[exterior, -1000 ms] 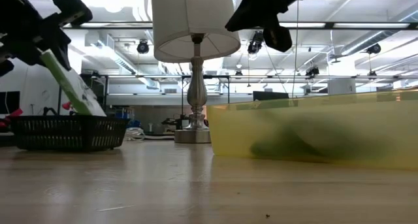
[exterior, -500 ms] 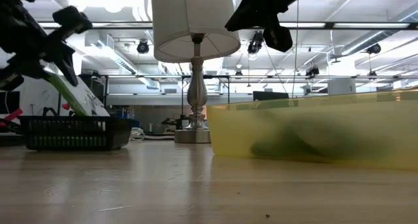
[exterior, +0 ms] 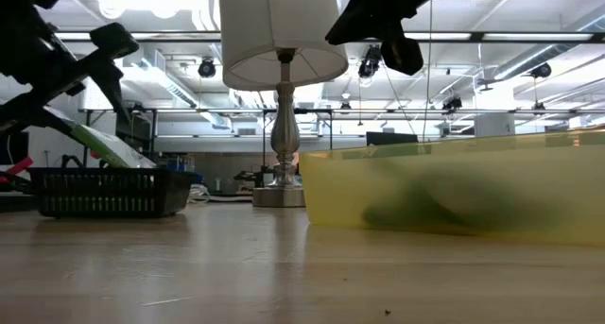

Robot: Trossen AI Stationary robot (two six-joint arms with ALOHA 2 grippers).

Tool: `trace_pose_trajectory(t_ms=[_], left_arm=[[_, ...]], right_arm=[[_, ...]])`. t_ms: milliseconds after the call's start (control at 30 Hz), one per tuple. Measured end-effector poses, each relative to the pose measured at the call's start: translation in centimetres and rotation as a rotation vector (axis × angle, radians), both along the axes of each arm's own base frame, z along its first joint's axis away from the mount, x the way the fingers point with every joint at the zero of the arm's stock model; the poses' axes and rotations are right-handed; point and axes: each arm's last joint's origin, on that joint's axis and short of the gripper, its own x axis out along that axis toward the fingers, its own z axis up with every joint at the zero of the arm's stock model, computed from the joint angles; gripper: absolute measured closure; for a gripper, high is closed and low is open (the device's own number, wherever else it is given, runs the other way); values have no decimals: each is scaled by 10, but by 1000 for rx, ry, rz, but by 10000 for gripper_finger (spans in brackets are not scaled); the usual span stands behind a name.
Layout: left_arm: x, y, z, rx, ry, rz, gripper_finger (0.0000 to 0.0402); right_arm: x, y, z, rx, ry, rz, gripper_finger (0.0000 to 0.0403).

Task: Pick and place items into bin
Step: Put the white card reader box into the black bin, then return to Home Position

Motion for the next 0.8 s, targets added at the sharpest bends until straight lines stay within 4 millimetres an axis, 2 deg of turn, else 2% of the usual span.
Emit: trace_pose_trajectory(t_ms=[200,400,533,633,800], left_arm=[[-7,2,3,17,71,33,146],[-10,3,7,-16,144,116,139],[-6,4,17,-82,73,254,139],[-2,2,33,-226,-27,391,139],[7,-3,62,-640,-214,554,147]], right_arm=[[0,0,0,0,0,0,394],[0,0,0,0,0,0,394],[0,0,0,-3,0,2,394],[0,0,0,-12,-1,7,394],[1,-1,1,-114,-13,13,394]])
